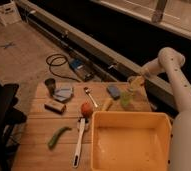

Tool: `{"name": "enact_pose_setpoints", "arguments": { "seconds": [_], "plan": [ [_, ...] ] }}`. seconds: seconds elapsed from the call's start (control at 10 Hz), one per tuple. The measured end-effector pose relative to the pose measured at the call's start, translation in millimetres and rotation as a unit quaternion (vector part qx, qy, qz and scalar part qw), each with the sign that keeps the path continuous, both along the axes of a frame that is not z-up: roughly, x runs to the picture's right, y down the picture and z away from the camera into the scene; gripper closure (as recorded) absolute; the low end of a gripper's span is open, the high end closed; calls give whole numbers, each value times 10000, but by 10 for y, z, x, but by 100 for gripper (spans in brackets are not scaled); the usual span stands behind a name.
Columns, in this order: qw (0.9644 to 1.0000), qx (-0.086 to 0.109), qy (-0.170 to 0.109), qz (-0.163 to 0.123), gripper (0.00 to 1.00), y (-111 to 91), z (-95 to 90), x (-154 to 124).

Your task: Place grapes in table surface

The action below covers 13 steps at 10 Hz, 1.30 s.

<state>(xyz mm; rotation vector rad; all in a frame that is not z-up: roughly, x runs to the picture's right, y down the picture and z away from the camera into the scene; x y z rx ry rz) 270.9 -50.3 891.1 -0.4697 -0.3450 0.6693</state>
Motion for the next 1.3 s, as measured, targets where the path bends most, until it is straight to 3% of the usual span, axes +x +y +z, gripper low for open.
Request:
{"name": "enact_pose_setpoints", "arguments": {
  "seconds": [0.3, 0.9, 1.1, 1.3],
  "plan": [
    [9998, -187, 4, 28, 20, 97, 94, 8],
    [9991, -415, 43, 107, 78, 246, 190, -7],
    [9991, -408, 62, 111, 85, 232, 184, -6],
    [9992, -367, 81, 108, 85, 202, 174, 7]
  ]
}}
